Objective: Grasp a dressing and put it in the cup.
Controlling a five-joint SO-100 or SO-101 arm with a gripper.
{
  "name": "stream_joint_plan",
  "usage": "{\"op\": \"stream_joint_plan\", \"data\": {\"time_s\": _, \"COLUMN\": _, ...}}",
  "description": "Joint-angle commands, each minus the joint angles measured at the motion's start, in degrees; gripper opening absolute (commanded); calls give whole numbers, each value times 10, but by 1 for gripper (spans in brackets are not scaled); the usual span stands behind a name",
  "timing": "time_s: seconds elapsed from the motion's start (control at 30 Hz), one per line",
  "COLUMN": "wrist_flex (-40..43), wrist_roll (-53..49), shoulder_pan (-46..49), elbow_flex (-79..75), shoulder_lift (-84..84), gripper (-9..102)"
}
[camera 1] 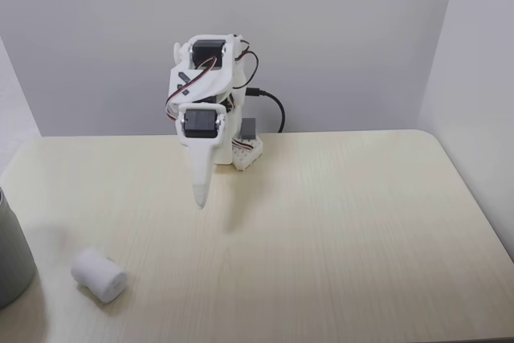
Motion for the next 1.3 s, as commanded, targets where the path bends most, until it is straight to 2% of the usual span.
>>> {"op": "stream_joint_plan", "data": {"time_s": 0.0, "wrist_flex": -1, "wrist_roll": 3, "shoulder_pan": -4, "elbow_flex": 4, "shoulder_lift": -6, "gripper": 0}}
{"op": "stream_joint_plan", "data": {"time_s": 0.93, "wrist_flex": -2, "wrist_roll": 4, "shoulder_pan": -6, "elbow_flex": 4, "shoulder_lift": -6, "gripper": 0}}
{"op": "stream_joint_plan", "data": {"time_s": 1.27, "wrist_flex": 15, "wrist_roll": 14, "shoulder_pan": -8, "elbow_flex": 114, "shoulder_lift": -4, "gripper": 0}}
